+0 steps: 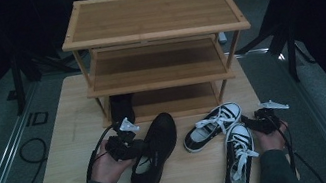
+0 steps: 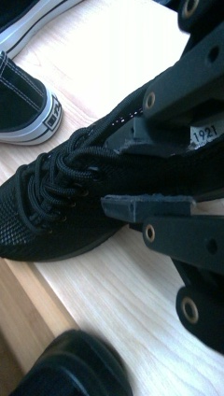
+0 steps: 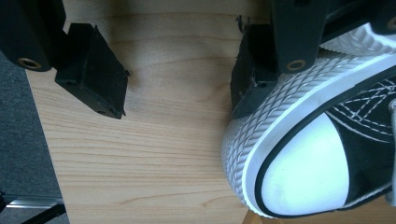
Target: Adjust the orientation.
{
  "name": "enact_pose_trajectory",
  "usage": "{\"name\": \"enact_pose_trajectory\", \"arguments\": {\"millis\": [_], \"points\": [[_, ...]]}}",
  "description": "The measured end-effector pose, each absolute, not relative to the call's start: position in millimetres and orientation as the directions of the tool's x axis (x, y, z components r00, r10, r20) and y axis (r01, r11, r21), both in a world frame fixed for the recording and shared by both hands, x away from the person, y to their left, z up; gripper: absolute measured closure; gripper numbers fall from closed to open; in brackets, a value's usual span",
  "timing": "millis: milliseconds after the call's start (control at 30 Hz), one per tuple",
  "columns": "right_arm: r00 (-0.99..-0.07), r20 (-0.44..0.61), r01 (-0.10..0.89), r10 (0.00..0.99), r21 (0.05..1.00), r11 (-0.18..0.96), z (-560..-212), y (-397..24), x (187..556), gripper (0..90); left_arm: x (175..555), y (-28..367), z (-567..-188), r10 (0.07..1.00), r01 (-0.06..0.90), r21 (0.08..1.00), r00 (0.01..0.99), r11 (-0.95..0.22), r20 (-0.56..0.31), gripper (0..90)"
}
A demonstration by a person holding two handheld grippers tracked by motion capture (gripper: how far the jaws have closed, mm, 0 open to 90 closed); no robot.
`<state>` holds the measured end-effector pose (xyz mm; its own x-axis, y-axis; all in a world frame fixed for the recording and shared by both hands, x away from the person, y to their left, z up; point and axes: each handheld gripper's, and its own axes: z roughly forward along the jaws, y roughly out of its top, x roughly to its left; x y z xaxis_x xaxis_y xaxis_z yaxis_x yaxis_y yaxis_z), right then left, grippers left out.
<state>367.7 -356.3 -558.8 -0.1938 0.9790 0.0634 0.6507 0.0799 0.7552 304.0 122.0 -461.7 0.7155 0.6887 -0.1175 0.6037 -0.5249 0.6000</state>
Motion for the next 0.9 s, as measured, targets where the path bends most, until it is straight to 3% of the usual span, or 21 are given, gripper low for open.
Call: {"name": "enact_pose_trajectory", "arguments": {"millis": [400,900], "points": [[-0.194,0.063,0.651,0.979,0.755,0.080,-559,-356,368,36.1,305,106,-470,0.713,0.599,0.546,0.701,-0.586,-0.005,75.6],[-0.194,0.063,0.651,0.979,0.755,0.081,-559,-356,368,36.2,311,111,-473,0.732,0.650,0.554,0.673,-0.520,-0.102,85.9]]}}
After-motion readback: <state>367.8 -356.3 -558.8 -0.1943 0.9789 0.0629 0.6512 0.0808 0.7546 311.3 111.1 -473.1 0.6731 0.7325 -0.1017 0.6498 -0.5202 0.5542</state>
